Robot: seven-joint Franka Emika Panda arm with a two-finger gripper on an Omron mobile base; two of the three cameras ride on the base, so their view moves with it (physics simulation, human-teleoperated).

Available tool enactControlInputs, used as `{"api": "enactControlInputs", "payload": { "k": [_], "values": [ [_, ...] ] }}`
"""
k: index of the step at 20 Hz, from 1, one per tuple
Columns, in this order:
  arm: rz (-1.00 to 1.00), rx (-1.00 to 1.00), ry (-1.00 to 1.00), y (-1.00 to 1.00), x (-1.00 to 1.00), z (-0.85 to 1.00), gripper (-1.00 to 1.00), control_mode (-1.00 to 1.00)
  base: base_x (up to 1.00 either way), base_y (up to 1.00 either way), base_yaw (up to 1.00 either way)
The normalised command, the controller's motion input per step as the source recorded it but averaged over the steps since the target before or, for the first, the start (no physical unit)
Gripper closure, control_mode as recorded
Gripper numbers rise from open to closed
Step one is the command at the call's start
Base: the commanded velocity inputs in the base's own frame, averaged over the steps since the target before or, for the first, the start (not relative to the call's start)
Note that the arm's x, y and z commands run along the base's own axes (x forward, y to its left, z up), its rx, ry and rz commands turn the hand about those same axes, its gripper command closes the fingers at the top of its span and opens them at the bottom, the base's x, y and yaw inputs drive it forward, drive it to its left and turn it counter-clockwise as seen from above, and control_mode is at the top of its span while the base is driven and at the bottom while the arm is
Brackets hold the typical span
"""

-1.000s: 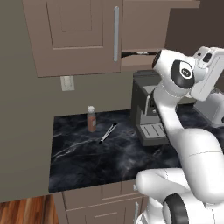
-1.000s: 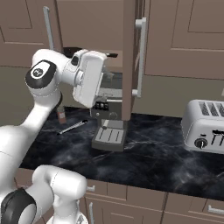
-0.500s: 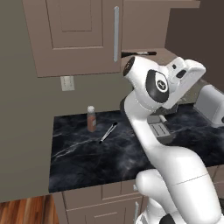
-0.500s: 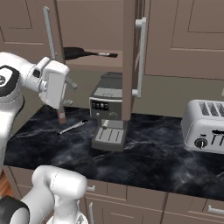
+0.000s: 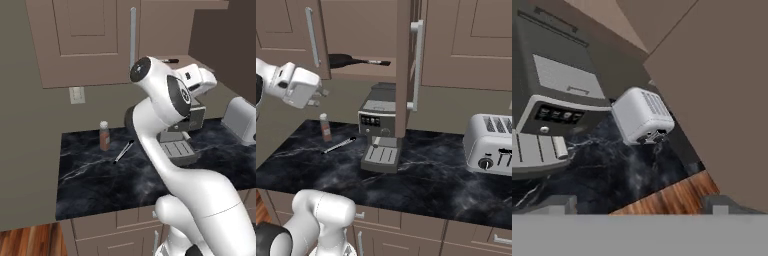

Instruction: Pick the pan from the cabinet and place it on the stove. Then turn on the stove burner for the pan.

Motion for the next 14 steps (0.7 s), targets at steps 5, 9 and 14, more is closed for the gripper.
{"api": "enactControlInputs", "payload": {
  "k": [5,9,14],
  "values": [
    [0.21,0.12,-0.31,0.49,0.47,0.12,-1.00,-1.00,0.00,0.00,0.00],
    [0.21,0.11,-0.31,0.41,0.41,0.13,-1.00,-1.00,0.00,0.00,0.00],
    [0.16,0.09,-0.27,0.26,0.31,0.23,-1.00,-1.00,0.00,0.00,0.00]
  ]
}}
